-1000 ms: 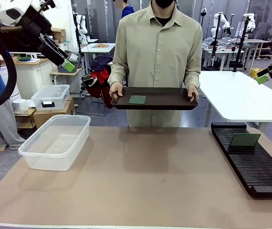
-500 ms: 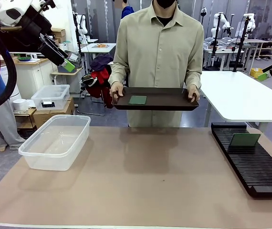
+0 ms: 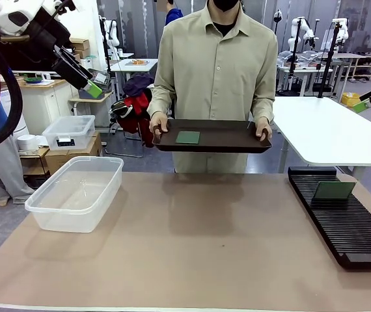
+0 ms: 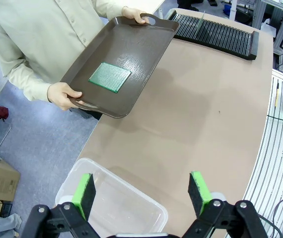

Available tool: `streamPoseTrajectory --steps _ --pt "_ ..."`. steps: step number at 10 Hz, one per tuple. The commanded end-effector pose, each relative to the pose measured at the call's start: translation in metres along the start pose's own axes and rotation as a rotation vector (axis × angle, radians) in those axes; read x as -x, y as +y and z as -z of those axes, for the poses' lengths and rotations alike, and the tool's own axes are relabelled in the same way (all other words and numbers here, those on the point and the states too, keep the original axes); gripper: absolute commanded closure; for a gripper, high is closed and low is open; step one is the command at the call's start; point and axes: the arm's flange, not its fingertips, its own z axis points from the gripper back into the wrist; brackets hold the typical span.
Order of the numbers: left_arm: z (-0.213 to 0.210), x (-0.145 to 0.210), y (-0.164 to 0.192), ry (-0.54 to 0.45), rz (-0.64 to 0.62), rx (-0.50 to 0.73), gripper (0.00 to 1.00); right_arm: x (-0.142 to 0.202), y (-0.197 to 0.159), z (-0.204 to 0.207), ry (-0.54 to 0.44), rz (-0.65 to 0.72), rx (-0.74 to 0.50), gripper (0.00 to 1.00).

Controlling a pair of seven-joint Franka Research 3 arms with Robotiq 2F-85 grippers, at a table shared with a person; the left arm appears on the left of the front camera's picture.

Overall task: Sort PCBs into racks and boxes based on the side picked up.
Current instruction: Pick up the Blank PCB handed by the Human.

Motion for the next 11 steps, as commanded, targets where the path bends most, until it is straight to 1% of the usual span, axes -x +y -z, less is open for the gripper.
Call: streamPoseTrajectory --steps 1,11 --pt "0.0004 0.0010 0.0002 0.008 -0.001 -0.005 0.00 -0.0013 -0.0012 0.0026 0.003 0.001 -0.001 0.00" --pt "0.0004 0.0010 0.0002 0.008 -0.001 -0.005 0.00 -0.0013 -0.0012 0.0026 0.003 0.001 -0.001 0.00"
